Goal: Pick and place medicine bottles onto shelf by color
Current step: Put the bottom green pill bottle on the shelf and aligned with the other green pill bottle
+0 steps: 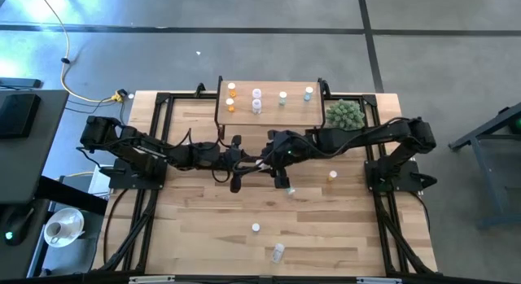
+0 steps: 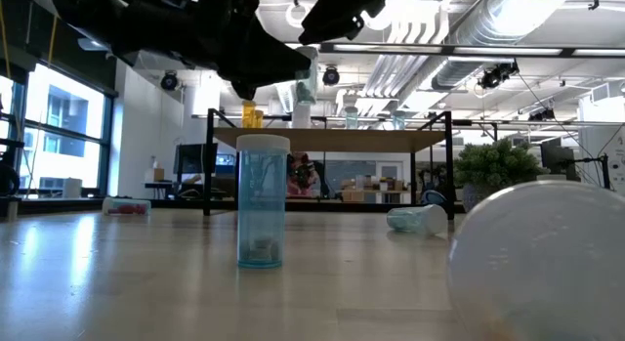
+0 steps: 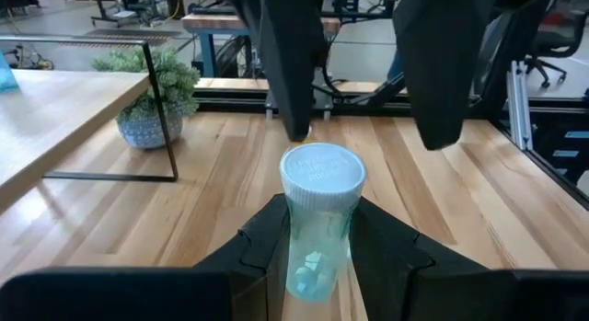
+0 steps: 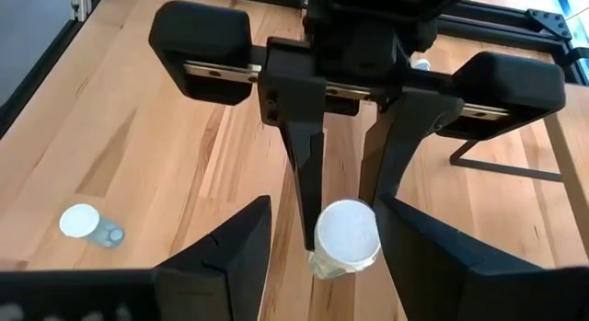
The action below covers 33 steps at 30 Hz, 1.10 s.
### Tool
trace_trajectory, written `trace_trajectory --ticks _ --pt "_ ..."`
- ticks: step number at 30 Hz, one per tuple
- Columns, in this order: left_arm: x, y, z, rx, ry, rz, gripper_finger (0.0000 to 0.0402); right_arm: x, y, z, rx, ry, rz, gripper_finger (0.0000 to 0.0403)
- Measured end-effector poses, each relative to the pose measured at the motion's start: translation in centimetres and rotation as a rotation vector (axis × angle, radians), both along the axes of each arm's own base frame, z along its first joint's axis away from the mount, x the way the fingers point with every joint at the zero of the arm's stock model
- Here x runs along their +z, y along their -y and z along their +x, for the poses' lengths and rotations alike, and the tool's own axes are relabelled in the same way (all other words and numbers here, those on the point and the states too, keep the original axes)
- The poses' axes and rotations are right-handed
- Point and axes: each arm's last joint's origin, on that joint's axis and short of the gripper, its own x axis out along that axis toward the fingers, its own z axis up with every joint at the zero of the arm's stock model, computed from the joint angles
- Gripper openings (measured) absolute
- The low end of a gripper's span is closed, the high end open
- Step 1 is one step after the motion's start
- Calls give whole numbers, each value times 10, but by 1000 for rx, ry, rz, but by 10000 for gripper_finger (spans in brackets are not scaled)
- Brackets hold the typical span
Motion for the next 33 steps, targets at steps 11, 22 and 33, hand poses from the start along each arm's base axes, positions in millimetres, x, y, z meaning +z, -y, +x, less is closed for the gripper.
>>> trace_trajectory --ticks 11,22,33 --pt "4 9 1 -42 41 35 90 1 1 1 -35 12 -27 188" --pt "14 19 7 -40 60 95 90 1 0 0 -32 4 40 188" --pt "13 18 6 5 51 103 90 -1 1 -2 -67 -19 50 173"
